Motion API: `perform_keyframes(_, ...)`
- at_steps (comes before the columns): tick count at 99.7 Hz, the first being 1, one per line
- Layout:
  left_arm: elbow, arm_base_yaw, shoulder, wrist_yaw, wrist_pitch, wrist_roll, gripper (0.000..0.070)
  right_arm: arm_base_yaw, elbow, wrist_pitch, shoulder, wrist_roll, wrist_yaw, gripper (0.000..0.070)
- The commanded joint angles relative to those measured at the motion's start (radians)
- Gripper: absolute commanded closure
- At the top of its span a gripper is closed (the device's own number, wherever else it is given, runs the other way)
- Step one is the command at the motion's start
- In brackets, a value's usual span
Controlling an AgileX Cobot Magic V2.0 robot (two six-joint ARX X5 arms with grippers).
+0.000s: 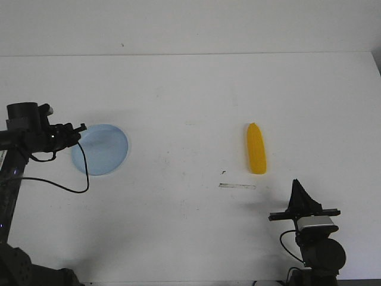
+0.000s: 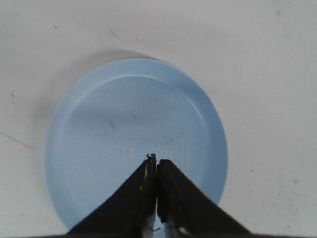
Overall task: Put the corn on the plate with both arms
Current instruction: 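Reach the left gripper forward to the edge of the blue plate, then push the blue plate with the left gripper toward the yellow corn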
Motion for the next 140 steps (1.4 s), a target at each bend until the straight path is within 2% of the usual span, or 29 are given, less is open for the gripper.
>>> perform_keyframes(1,0.047,0.015,0.051,0.002,-0.024,0.054,0.0699,0.000,-0.001,0.010,0.002,-0.005,0.002,0.0687)
perform_keyframes(26,0.093,0.071,0.191,-0.012,-0.092,0.106,0.0691,0.000,-0.001,0.010,0.002,-0.005,0.002,0.0687)
perform_keyframes(30,0.093,0.078,0.206,-0.023,-0.093,0.108,0.0669,0.000,-0.001,0.010,0.002,-0.005,0.002,0.0687)
perform_keyframes(40,0.093,0.091,0.230,-0.061,-0.090,0.107,0.0564,0.000,-0.001,0.010,0.002,-0.005,0.002,0.0687)
perform_keyframes(48,0.093,0.099,0.239,-0.063,-0.085,0.113,0.0527,0.000,-0.001,0.010,0.001,-0.005,0.002,0.0687)
perform_keyframes(61,0.093,0.105,0.249,-0.063,-0.082,0.135,0.0517,0.000,-0.001,0.010,0.002,-0.005,0.002,0.0687)
perform_keyframes(73,0.091,0.106,0.266,-0.066,-0.080,0.138,0.0405,0.000,-0.001,0.010,0.002,-0.005,0.002,0.0687)
perform_keyframes(140,0.067,0.077,0.340,-0.050,-0.116,0.156,0.0415,0.000,-0.001,0.010,0.002,-0.005,0.002,0.0687)
